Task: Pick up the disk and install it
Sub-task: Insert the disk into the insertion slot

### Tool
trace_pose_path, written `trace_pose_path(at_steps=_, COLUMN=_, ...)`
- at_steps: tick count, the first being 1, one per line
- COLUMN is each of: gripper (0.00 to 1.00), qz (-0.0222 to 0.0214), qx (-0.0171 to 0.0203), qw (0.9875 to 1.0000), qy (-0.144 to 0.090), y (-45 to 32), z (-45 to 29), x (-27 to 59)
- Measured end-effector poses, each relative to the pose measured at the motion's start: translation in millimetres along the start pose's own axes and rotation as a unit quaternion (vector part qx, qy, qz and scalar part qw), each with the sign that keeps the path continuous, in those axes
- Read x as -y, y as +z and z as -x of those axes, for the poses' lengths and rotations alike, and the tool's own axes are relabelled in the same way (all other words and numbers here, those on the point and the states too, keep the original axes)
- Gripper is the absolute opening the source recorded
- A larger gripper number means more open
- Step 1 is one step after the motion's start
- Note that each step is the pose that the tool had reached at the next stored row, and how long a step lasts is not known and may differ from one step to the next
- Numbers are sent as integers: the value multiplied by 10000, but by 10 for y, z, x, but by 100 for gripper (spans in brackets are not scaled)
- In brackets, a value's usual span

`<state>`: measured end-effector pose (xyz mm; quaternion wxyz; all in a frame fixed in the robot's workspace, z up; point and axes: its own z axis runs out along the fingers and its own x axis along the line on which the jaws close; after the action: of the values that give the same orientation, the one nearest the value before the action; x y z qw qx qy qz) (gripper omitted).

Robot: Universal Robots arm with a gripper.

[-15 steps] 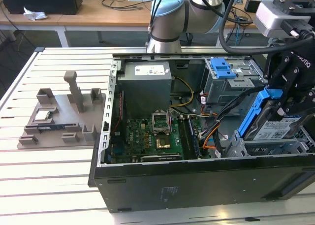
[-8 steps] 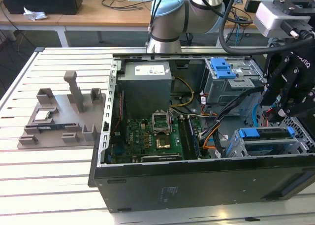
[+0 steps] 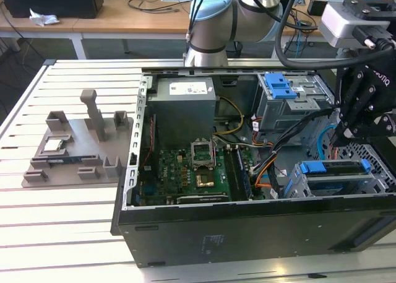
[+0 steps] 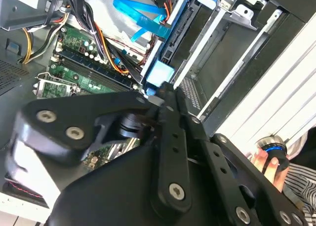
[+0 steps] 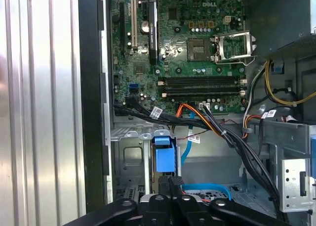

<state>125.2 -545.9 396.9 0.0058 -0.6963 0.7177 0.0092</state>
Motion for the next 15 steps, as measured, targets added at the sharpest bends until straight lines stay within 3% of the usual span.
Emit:
trace_pose_path(at_steps=2, gripper=11, qz=0, qx=0, qw=10000, qy=0, y=1, z=0, x=0)
trace_pose_path(at_steps=10, gripper=11, qz=0, qx=2, qw=10000, qy=-1, y=7, z=6, x=15)
trace_pose_path(at_steps=12, gripper=11, qz=0, qx=0, qw=10000, qy=0, y=5, z=28, x=46)
trace_pose_path(at_steps=15, gripper=11, qz=0, qx=0, qw=10000, qy=0, y=9, z=118, x=147)
